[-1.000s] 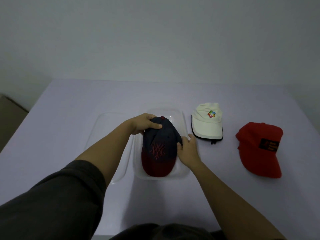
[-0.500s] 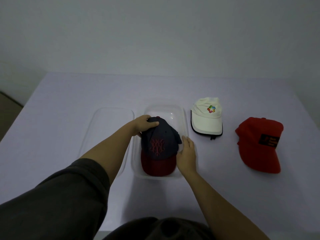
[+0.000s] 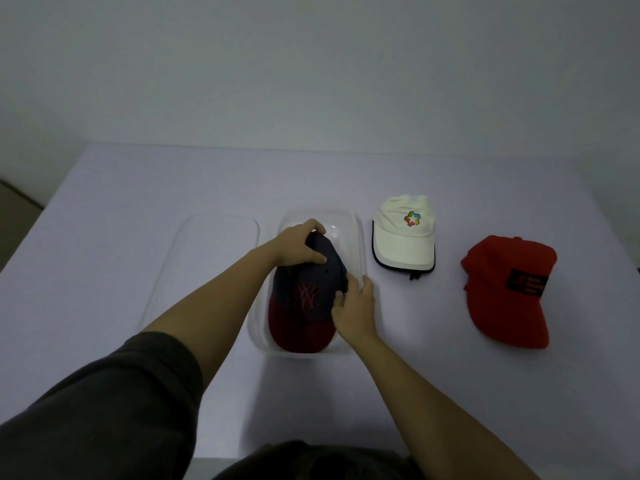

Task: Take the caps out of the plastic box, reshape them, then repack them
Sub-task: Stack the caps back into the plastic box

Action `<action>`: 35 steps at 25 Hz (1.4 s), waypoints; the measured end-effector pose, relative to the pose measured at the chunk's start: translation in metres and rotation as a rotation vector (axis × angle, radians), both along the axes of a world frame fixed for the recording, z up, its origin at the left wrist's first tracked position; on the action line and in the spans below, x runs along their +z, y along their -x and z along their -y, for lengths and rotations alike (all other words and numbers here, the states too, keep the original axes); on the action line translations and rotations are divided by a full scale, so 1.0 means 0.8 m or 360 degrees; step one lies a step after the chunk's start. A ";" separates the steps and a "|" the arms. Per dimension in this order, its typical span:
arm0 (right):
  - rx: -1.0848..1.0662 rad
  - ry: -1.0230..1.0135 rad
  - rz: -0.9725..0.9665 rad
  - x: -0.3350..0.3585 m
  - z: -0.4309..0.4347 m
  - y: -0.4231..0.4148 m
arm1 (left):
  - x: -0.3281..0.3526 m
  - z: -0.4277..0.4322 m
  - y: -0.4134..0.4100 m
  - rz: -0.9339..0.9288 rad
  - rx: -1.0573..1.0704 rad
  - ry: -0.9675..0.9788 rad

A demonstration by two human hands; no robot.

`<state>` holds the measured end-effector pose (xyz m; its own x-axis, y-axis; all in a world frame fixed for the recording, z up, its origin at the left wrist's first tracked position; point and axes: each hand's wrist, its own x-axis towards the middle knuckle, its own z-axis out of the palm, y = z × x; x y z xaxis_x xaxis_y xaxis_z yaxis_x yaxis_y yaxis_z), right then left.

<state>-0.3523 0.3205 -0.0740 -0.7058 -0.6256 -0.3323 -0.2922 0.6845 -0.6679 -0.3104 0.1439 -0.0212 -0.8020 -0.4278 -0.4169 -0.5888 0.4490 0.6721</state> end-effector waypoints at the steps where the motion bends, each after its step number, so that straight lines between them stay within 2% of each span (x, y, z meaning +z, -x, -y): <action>1: 0.0035 -0.0154 -0.0050 0.003 0.003 0.005 | 0.004 0.000 0.000 0.0014 0.0073 -0.0075; 3: 0.0059 -0.0279 -0.0196 0.014 0.010 0.020 | 0.009 0.000 -0.001 0.0007 0.0169 -0.0193; 5: 0.0094 -0.0208 -0.0303 0.023 0.017 0.041 | 0.012 0.001 -0.003 -0.0071 0.0210 -0.0314; 9: 0.0392 -0.0316 -0.0457 0.027 0.025 0.069 | 0.016 0.001 -0.009 -0.0205 0.0244 -0.0552; 20: 0.0237 -0.0139 -0.0177 0.015 0.026 0.071 | 0.014 0.003 -0.023 -0.0347 0.0127 -0.0752; 22: 0.0220 -0.0139 -0.0275 0.017 0.029 0.070 | 0.015 0.004 -0.023 -0.0308 0.0096 -0.0694; 25: 0.0234 -0.0093 -0.0488 0.022 0.035 0.065 | 0.012 0.008 -0.020 -0.0218 -0.0041 -0.0417; 28: 0.0238 -0.0013 -0.0232 0.026 0.035 0.062 | 0.010 0.011 -0.021 -0.0205 -0.0124 -0.0289; 31: 0.0255 -0.0007 0.0039 0.033 0.029 0.070 | 0.009 0.012 -0.021 -0.0276 -0.0070 -0.0452; 33: 0.0428 -0.0049 0.0028 0.033 0.025 0.074 | 0.006 0.011 -0.019 -0.0277 -0.0018 -0.0558; 35: 0.0489 -0.0017 -0.0050 0.031 0.022 0.076 | 0.003 0.013 -0.020 -0.0218 -0.0012 -0.0536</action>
<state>-0.4135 0.3031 -0.0495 -0.4938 -0.8081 -0.3211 -0.5070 0.5676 -0.6487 -0.2947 0.1339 -0.0190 -0.8629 -0.2788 -0.4216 -0.4804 0.1931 0.8555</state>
